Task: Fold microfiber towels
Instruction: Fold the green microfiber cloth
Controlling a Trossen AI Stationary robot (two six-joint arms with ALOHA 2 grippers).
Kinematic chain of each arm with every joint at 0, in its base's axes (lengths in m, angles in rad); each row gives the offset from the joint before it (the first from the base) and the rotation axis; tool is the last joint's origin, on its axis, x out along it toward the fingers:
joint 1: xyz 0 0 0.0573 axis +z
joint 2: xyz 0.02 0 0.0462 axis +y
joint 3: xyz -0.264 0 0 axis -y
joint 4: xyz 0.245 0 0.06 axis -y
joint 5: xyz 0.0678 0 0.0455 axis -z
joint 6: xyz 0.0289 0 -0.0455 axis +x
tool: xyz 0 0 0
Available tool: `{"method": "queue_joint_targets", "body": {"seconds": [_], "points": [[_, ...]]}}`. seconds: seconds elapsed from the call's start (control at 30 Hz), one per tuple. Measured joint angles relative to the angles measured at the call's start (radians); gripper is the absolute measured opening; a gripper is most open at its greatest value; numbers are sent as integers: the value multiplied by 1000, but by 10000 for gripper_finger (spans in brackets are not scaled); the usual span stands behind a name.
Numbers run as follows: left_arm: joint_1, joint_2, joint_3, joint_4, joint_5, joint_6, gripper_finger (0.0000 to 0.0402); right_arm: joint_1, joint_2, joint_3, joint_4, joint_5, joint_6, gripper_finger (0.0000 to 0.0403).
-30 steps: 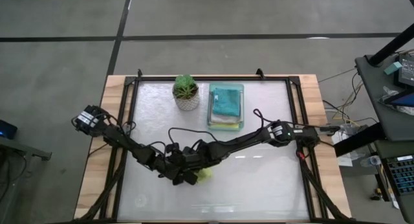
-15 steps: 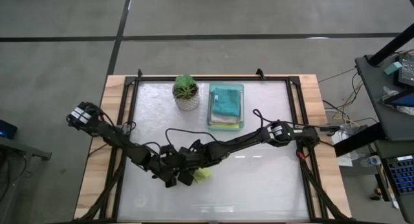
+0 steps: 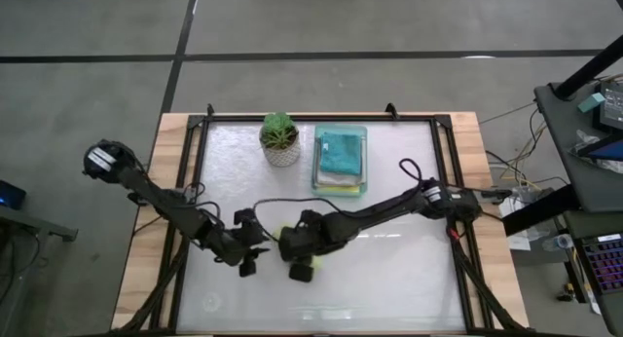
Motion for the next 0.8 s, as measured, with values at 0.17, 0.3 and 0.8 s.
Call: {"method": "queue_joint_targets", "body": {"seconds": [0.17,0.3,0.8], "points": [[1,9,1,77,-146,80,121,60,-5,-6,-93,-1,15,123],[-8,21,0,78,-136,59,121,91,-1,-29,-92,11,45,123],[-235,319,3,499,-150,-120,121,90,21,-141,78,60,15,76]]}}
